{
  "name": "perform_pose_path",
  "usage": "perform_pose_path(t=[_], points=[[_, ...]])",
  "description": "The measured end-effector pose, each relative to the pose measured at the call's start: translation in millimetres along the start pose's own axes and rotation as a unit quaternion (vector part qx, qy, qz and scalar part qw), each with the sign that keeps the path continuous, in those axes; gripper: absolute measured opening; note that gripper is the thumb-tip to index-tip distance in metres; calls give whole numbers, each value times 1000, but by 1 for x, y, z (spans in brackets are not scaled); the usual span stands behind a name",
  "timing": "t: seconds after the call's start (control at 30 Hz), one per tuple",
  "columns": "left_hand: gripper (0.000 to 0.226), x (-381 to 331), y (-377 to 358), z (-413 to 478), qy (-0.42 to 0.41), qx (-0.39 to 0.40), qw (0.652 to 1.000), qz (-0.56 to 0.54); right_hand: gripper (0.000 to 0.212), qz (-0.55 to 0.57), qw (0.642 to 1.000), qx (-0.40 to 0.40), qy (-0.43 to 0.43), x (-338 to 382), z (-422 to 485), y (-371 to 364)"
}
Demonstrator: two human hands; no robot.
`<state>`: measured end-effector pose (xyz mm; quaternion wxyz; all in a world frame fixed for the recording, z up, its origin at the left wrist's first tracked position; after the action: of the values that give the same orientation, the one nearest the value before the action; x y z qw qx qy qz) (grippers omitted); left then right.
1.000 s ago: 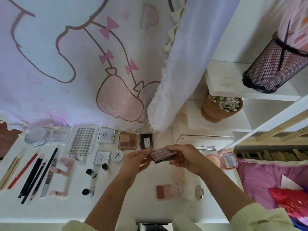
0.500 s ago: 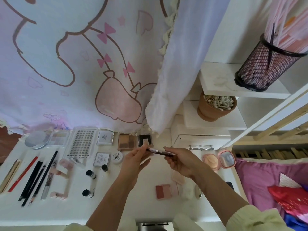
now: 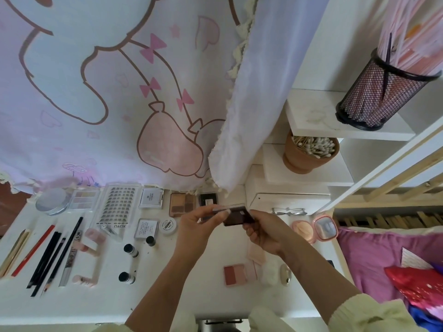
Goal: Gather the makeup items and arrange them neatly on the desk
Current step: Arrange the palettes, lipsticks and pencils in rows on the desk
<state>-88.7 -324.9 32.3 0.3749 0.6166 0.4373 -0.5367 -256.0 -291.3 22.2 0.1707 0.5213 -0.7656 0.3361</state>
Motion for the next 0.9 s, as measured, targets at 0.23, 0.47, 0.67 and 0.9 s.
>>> perform_pose_path(t=[0.23, 0.47, 0.67, 0.9], points=[[24, 16, 14, 12, 164, -47, 955, -242, 41, -164, 983, 49, 74, 28, -14, -14], [30, 22, 9, 13, 214, -5, 936, -279, 32, -204, 965, 74, 147, 40, -22, -25], [26, 12, 11, 15, 167, -6, 964, -208, 23, -197, 963, 50, 179, 36, -18, -20], [56, 14, 5, 13, 213, 52, 954, -203, 13, -341, 880, -14, 329, 39, -19, -15]])
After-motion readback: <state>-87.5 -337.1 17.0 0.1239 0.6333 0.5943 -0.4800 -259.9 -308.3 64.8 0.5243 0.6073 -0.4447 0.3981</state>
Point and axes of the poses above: each hand's wrist, its own z-axis towards the middle knuckle, its own y-axis out of the back of the hand, x = y × z, the point moved 4 cm from there along z, towards the middle knuckle, and after that the axes turned 10 degrees about x, right-handed, at the moved point
